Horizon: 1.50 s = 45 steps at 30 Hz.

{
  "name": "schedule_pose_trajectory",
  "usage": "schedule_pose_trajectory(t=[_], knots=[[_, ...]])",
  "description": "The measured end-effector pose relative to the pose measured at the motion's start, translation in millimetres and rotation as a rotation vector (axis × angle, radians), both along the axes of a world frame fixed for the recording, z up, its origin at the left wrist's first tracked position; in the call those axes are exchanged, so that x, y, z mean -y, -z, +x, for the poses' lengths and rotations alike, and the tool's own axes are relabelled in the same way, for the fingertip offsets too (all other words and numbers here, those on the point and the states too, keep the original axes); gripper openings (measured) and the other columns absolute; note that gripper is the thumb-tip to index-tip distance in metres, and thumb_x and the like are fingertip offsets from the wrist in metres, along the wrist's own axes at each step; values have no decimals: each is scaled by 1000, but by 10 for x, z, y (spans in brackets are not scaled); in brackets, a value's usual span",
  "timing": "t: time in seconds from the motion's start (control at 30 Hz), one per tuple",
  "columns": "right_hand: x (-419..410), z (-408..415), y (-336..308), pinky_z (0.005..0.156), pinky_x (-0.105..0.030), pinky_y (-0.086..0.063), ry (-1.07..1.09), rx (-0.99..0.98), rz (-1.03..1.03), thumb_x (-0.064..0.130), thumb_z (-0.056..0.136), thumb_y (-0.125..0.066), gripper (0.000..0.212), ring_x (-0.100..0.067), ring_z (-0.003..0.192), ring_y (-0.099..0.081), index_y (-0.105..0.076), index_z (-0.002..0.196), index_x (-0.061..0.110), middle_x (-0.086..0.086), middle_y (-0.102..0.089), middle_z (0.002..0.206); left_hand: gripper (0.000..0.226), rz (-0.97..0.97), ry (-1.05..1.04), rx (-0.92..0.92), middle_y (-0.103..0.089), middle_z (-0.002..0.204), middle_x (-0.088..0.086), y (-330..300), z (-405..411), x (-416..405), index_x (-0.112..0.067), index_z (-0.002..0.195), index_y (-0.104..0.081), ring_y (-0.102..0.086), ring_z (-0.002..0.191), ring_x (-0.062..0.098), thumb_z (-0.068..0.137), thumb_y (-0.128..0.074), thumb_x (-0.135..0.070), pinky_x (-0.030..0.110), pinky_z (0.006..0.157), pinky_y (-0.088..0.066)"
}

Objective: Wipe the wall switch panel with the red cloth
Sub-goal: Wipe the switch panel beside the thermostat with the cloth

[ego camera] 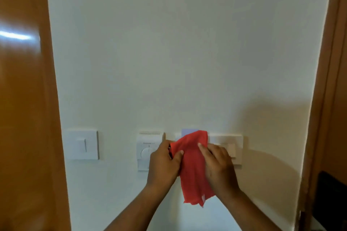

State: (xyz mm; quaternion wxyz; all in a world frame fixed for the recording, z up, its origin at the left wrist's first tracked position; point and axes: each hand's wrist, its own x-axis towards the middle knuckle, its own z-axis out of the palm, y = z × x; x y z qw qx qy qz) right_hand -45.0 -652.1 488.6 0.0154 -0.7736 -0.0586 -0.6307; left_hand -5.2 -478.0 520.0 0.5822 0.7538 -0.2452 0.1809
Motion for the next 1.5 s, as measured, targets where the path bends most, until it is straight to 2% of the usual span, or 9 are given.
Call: schedule_pose_trajectory(t=[0.13,0.23,0.37,0.53,0.67,0.83,1.1,1.3,1.5], knots=[[75,198,45,71,-43,-58,157,8,-150,9,90,-53,35,-35,83,-67,-72,119,7,-15,-70,100,38,93,-50,18,-68,69,-12,-26,133,29,-47,85,-47,-69,65,5,95,-70,-19,38,69,-64],[-15,256,125,85,-52,-49,355,23,-104,21,92,-57,32,-39,106,-55,-74,119,15,-18,-59,122,26,211,-103,68,-66,77,-15,-58,189,36,-43,96,-46,-65,71,2,97,-68,-29,23,69,-58],[-294,365,229,116,-60,-23,399,-112,-55,44,100,-43,66,-47,143,-32,-45,143,-5,-30,-40,152,17,479,-190,172,-71,84,-8,-175,194,-38,-26,100,-59,-68,78,12,98,-62,-43,27,71,-55],[-225,562,375,123,-53,-17,340,-207,-365,20,102,-28,55,-44,151,-11,-32,151,-5,-29,-30,157,33,546,-505,738,-73,90,0,-638,280,-364,-23,93,-70,-70,75,25,89,-59,-53,33,60,-54],[-10,679,304,126,-51,-6,346,-156,-566,41,106,-30,66,-38,153,-12,-21,156,0,-22,-26,160,63,687,-553,1145,-65,132,20,-1227,613,-487,-11,123,-69,-62,120,42,91,-49,-61,46,84,-54],[-25,737,124,126,-49,3,350,-202,-666,60,102,-29,78,-36,154,-7,-17,159,7,-19,-7,167,91,809,-664,1193,-29,163,24,-1782,978,-385,-14,157,-35,-25,151,46,92,-37,-78,65,118,-29],[-34,848,63,126,-47,-3,267,-92,-667,54,105,-35,70,-35,154,-8,-26,153,5,-16,-20,160,103,666,-653,1418,-28,164,24,-1867,1522,-310,-15,159,-29,-17,153,39,85,-43,-86,70,116,-20],[247,690,-42,126,-47,6,199,-300,-1118,27,109,-28,56,-34,155,1,-12,159,7,-15,-6,166,99,651,-640,1428,-31,162,25,-1867,1521,-309,-15,158,-31,-29,149,47,89,-40,-84,71,115,-24],[141,759,92,126,-46,-9,220,-119,-730,47,106,-38,65,-33,154,-8,-24,154,6,-17,-28,159,103,647,-648,1422,-31,162,25,-1872,1520,-304,-14,158,-31,-30,148,48,86,-38,-87,71,115,-24]])
